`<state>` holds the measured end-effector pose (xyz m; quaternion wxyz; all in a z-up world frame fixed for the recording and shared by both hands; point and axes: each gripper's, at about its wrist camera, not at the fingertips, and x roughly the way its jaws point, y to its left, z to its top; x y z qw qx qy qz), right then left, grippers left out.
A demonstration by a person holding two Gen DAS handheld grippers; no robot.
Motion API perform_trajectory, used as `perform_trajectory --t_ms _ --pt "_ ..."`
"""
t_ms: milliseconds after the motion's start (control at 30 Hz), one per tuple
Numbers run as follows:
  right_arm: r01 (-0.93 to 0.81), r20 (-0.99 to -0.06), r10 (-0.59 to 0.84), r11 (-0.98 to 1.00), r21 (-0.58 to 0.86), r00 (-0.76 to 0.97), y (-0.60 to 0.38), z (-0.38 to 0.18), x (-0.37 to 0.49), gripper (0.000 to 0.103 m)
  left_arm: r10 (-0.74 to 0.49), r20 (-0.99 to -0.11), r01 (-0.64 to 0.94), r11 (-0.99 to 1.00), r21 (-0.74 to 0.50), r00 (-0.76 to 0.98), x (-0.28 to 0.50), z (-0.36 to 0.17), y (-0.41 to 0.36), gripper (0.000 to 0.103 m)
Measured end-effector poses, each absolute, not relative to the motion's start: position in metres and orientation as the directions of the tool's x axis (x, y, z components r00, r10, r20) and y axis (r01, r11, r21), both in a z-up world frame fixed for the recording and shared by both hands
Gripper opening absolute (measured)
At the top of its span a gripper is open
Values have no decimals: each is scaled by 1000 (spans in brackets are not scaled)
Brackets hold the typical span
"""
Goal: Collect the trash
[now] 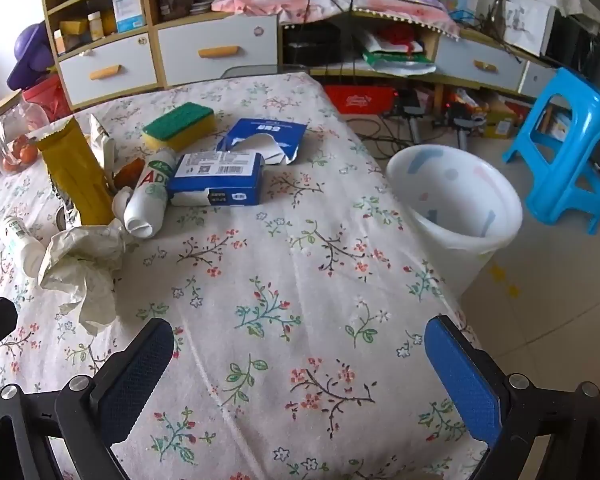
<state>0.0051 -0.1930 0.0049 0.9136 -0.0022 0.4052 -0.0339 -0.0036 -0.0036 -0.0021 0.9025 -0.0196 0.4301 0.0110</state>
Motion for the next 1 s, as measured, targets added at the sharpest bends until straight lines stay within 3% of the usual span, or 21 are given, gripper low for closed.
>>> perform_trajectory --t_ms 1000 --pt "60 -746 -57 998 -24 664 -193 3 5 103 6 -775 -38 999 -23 632 -3 -2 -1 103"
